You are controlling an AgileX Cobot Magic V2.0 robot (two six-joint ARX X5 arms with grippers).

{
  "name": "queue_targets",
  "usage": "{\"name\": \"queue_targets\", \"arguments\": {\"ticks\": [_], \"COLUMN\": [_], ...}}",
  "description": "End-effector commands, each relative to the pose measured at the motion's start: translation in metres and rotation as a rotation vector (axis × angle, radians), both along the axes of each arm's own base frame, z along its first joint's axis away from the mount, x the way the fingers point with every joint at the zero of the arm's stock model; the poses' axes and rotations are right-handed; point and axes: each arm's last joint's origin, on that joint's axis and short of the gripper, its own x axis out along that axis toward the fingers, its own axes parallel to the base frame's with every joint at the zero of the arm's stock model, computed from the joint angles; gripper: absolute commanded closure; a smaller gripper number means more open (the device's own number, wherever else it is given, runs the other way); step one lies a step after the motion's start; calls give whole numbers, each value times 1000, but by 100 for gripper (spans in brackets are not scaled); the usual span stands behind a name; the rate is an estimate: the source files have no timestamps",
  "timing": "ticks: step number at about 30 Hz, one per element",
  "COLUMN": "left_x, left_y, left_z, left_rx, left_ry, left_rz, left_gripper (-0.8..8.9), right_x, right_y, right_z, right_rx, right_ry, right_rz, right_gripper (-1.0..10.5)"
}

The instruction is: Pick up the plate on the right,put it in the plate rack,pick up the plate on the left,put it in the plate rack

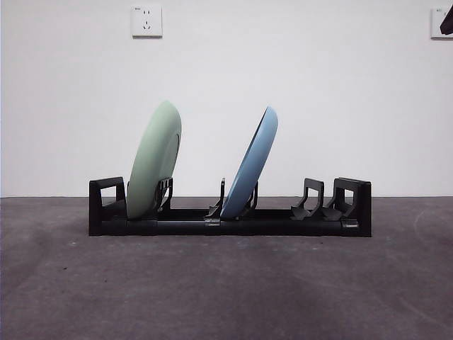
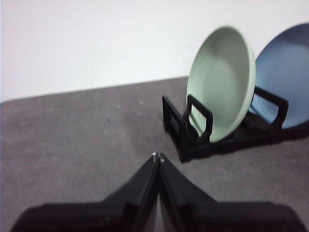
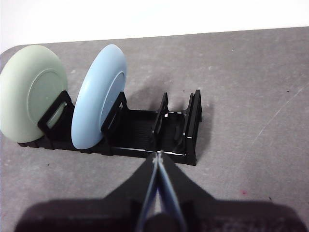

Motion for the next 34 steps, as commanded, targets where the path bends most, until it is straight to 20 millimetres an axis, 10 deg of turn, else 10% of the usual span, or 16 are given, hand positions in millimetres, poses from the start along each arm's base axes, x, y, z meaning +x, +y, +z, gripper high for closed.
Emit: {"name": "queue_targets", "arguments": {"ticks": [1, 34], "left_x": [0, 0], "left_y": [0, 0], "left_z": [-8, -16], "left_rx": [7, -6], "left_ry": [47, 115], "left_rz": [5, 6], "left_gripper": [817, 817], "right_x": [0, -17], "right_y": [0, -6], "right_z": [-1, 2], "right_rx": [5, -108], "right_ry": [1, -48], "right_rz": [-4, -5], "right_gripper": [946, 946]}}
